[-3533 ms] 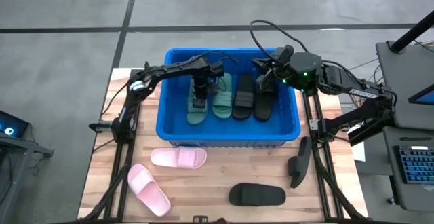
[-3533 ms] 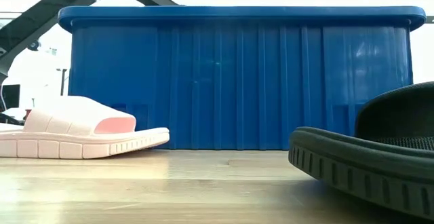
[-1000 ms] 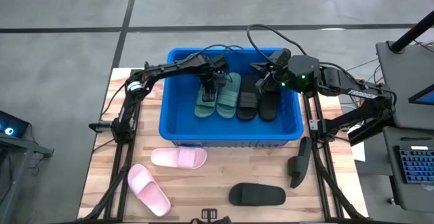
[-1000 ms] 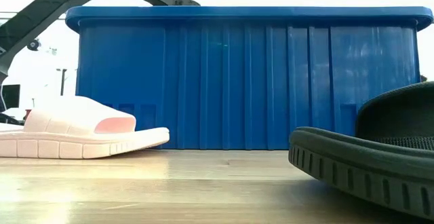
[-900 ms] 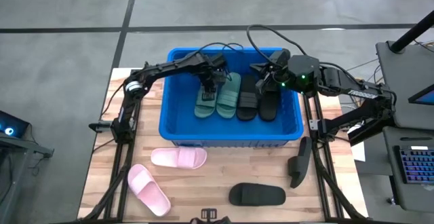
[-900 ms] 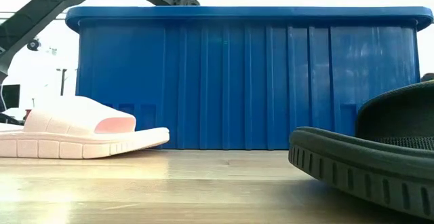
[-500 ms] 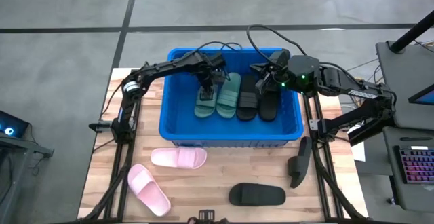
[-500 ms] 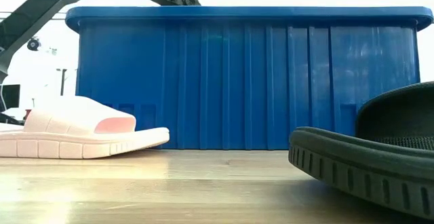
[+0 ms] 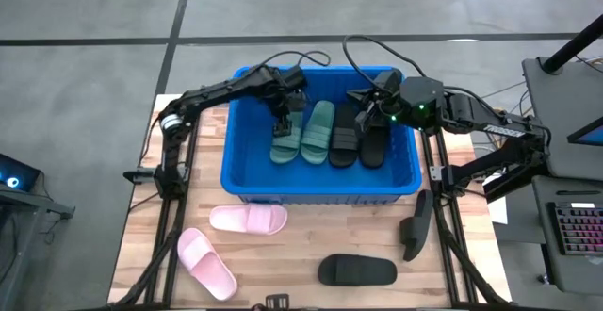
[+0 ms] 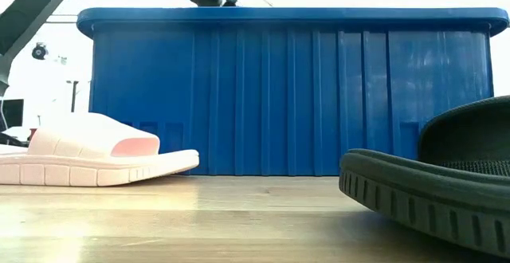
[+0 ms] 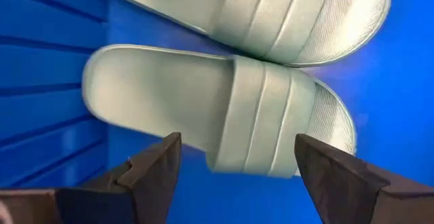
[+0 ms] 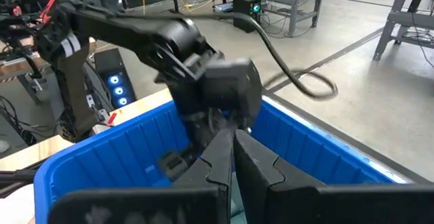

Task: Pick and place slides into bin
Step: Put the pink slipper into the blue bin

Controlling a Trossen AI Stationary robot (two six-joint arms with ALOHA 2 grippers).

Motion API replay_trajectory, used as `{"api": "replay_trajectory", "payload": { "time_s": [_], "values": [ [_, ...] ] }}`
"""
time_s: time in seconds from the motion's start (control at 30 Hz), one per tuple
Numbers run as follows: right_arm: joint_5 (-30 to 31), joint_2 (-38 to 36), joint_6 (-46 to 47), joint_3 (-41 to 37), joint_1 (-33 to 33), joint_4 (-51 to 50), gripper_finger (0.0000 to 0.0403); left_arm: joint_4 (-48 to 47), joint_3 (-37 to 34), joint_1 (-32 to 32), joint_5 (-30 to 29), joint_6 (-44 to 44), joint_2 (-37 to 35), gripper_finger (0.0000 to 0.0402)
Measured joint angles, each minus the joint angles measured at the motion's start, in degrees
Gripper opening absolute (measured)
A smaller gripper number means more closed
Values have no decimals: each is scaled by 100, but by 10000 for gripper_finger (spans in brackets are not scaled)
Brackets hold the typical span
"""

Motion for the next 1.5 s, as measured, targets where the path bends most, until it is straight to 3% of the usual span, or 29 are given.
{"api": "replay_trajectory", "payload": {
  "time_s": [0.27,0.63,1.07,1.27,1.5],
  "values": [
    [-67,-4,-22,10,27,0,8,0,0,-17,-226,-347,-656,270],
    [-163,-135,-407,273,243,3,8,46,0,-225,-245,-1505,-1841,270],
    [-120,-554,-207,275,1059,-825,8,708,-2,-1809,-568,-3286,-2436,270],
    [-118,-784,-34,275,1762,-1414,8,757,-99,-2721,-859,-4029,-2359,270],
    [-114,-1066,828,273,2749,-1873,8,751,-254,-3659,-1301,-4563,-2336,270]
  ]
}}
